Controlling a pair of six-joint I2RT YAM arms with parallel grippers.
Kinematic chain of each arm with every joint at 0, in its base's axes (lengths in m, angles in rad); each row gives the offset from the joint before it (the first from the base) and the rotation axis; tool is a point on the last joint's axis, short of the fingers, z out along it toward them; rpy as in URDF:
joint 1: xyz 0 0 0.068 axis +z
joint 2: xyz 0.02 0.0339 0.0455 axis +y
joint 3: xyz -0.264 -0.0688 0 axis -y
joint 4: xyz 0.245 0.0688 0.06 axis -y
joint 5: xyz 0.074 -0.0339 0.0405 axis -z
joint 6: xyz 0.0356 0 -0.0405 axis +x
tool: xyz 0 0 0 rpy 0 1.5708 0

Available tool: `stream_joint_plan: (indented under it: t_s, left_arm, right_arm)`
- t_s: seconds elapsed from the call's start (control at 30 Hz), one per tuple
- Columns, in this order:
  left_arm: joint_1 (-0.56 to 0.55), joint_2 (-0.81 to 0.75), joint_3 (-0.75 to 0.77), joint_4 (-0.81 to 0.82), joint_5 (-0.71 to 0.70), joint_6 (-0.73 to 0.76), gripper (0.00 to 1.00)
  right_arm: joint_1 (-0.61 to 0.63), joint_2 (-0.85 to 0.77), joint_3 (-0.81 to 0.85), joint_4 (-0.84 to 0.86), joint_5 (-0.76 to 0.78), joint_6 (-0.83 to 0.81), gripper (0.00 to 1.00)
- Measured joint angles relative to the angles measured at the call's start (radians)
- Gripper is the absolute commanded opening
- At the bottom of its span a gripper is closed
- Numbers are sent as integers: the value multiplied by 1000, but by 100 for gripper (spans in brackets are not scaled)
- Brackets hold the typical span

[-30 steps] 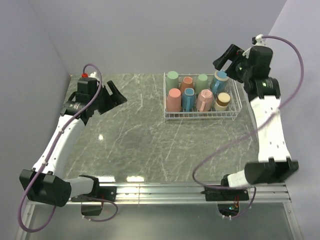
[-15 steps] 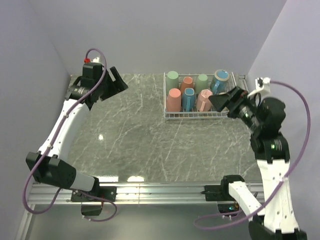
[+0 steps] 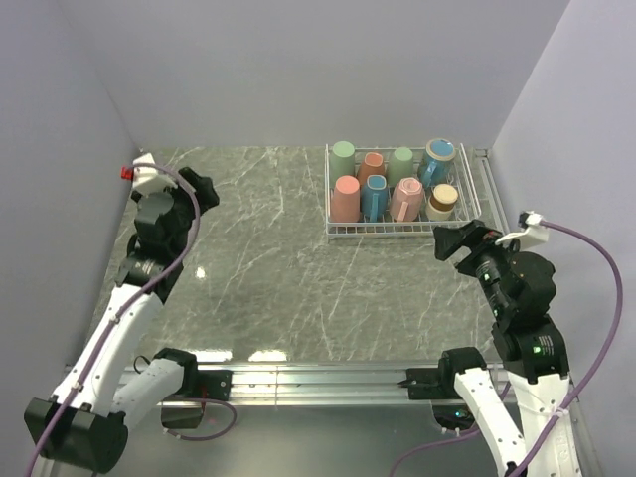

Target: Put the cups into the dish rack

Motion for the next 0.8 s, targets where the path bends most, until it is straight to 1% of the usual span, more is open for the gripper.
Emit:
stream_joint_plan:
  t_s: [0.07,0.13,0.17,0.27,0.33,0.4,0.5,0.57,0.63,0.8]
  left_arm:
    - [0,-31,-68,55,-46,76,86]
    - [0,-15,-90,84,-103,127,87]
    - [0,8,-98,94,-136,142,88]
    - [12,54,-156,135,-205,163,86]
    - [31,56,-237,179,-189,167,85]
    - [45,56,-338,248,-168,171,86]
    - [51,70,-496,397,-134,184,85]
    - [59,110,-577,514,-114,207,84]
    - [66,177,-599,581,-97,235,83]
    - [84,337,-597,785,-78,317,84]
  right_arm:
    - [14,-1,-21,4,0,-53,99]
    - [26,0,-45,10,-4,-94,99]
    - [30,-2,-58,16,-11,-110,99]
    - [40,-11,-97,47,-43,-143,99]
    - [45,-30,-132,79,-64,-157,100]
    - [50,-47,-170,105,-73,-161,100]
    - [52,-39,-211,133,-72,-162,100]
    - [55,-19,-219,135,-73,-164,100]
    - [63,0,-220,148,-82,-164,100]
    - [79,7,-241,221,-93,-160,100]
